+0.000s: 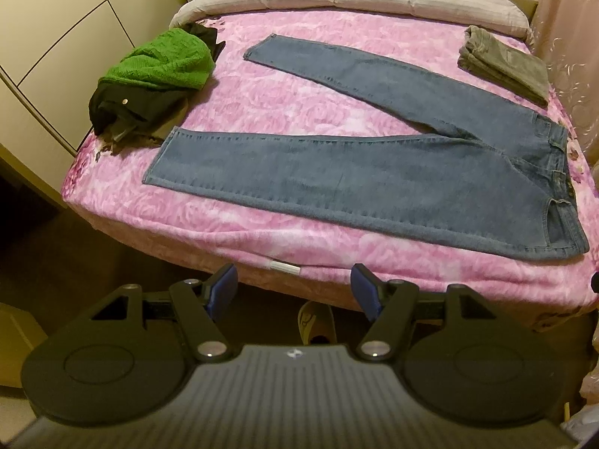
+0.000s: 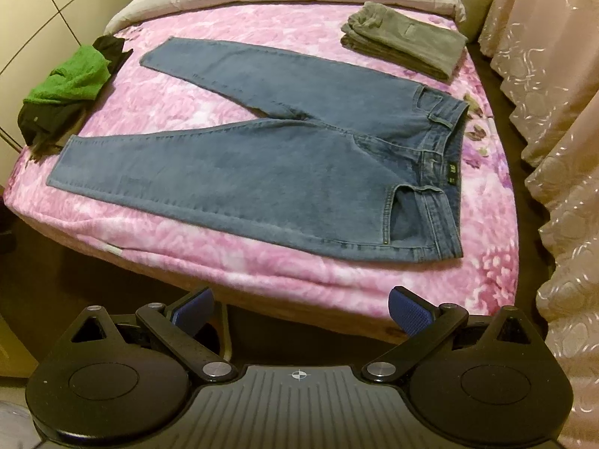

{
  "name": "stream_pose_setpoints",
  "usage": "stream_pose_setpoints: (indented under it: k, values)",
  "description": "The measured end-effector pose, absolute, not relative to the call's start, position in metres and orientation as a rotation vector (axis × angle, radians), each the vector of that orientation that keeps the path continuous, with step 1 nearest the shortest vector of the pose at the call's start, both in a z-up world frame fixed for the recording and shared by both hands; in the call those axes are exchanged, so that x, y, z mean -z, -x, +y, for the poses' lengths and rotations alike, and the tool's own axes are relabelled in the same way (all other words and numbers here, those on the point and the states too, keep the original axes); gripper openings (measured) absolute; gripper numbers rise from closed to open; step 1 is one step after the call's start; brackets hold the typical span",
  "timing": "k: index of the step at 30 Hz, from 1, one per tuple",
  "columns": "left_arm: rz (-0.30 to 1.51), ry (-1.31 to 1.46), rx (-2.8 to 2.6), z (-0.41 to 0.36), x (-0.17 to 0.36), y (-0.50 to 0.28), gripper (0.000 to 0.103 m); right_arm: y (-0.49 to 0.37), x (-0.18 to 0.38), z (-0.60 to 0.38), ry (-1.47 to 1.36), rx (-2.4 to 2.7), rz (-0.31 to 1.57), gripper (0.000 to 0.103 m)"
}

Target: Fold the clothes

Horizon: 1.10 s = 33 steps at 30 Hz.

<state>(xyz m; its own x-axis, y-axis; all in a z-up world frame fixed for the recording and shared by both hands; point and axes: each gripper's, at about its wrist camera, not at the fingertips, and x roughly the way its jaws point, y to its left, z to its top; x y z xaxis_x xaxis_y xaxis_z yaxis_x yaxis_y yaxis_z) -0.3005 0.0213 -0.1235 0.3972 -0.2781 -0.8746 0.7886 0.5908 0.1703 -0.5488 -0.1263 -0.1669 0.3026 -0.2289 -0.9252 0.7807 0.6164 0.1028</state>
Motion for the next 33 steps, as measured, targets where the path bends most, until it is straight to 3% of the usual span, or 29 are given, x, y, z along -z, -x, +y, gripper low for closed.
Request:
stream_pose_setpoints:
  k: [14,33]
  values:
    - [0.932,-0.706,0.805,-0.023,0.135,0.265,0.063,0.524,0.174,-0.154,-0.628,0.769,1.080,0.102]
    - [0.830,-0.912,1.159,-0.163,0.147,0.145,0.064,0.432,0.178,-0.203,-0.870,1.067,1.002,0.102]
